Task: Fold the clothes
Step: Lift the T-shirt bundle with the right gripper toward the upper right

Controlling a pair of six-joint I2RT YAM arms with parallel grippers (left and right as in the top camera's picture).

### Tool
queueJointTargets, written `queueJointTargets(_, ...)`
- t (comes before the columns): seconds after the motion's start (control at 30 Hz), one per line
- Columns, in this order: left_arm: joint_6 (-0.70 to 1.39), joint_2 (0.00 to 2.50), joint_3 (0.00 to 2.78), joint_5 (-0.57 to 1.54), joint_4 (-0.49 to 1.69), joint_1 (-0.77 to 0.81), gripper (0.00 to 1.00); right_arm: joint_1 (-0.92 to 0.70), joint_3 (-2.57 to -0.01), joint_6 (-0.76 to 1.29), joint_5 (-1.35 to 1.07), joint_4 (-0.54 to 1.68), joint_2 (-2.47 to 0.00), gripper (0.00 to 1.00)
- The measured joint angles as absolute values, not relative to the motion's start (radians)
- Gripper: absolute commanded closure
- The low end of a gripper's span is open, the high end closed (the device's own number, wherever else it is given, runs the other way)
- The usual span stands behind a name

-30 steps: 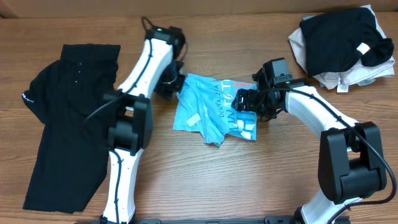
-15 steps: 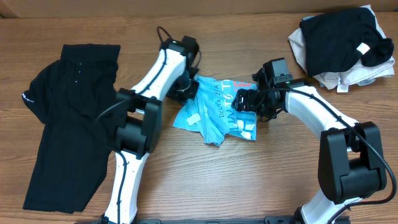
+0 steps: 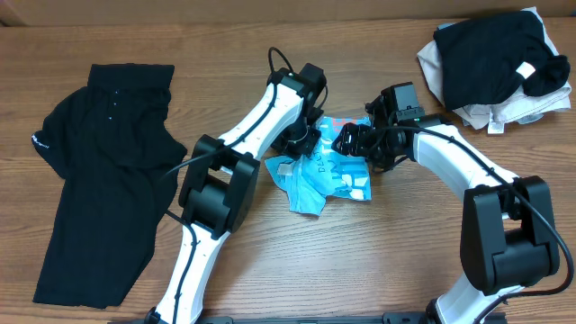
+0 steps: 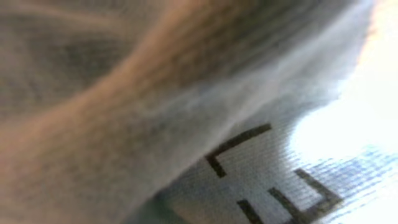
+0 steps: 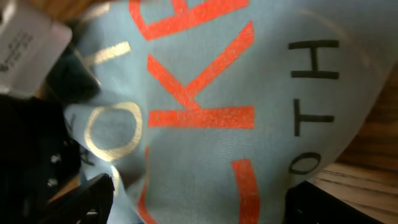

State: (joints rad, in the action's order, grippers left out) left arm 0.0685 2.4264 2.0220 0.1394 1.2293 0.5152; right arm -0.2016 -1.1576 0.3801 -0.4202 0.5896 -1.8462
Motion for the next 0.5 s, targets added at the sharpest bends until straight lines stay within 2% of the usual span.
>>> queueJointTargets(0.17, 0.068, 2.426, 2.02, 0.209, 1.222, 0.493, 0.96, -0.202, -1.157, 0.468, -0.429, 0.567, -1.847, 0.22)
queueJointTargets(0.5, 0.068, 2.426, 2.02, 0.402, 1.155, 0.447, 0.96, -0.258, -1.151, 0.56, -0.431, 0.527, -1.879, 0.25)
